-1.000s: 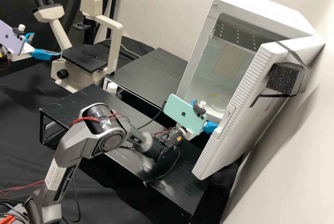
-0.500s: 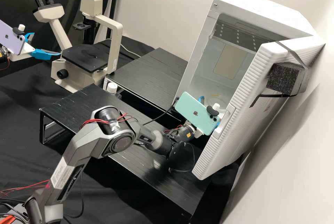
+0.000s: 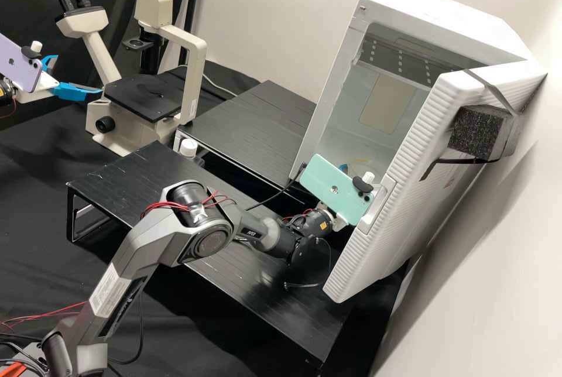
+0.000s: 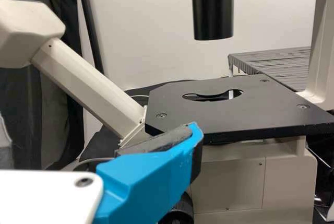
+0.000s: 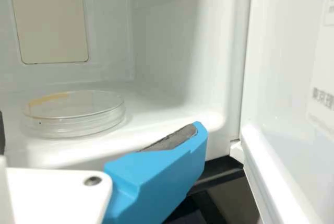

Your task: Take out the petri dish and place it under the microscope.

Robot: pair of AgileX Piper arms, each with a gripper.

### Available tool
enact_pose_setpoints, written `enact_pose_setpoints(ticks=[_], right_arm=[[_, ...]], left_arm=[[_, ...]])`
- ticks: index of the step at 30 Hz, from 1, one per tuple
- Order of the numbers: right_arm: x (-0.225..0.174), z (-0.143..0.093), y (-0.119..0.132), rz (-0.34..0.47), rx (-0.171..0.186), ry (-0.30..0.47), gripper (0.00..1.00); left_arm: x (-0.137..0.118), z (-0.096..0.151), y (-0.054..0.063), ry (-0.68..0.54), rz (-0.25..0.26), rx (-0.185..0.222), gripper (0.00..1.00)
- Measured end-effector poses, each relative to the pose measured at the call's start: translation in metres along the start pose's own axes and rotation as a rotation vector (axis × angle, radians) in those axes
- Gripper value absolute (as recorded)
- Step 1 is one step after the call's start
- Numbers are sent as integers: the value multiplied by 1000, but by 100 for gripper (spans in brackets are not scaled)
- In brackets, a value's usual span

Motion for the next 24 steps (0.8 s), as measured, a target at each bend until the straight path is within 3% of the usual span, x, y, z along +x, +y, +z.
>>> enact_pose_setpoints(ticks=[9,14,19,24], right_arm=[[5,-9,7,12,-10,16,100],[10,-19,7,-6,-41,45,100],[19,-22,-2,-34,-64,66,100],[28,-16,-12,-69,-73,37,100]], left_arm=[[0,0,0,0,0,0,100],[0,0,0,0,0,0,100],[0,0,0,0,0,0,100],[0,0,0,0,0,0,100]])
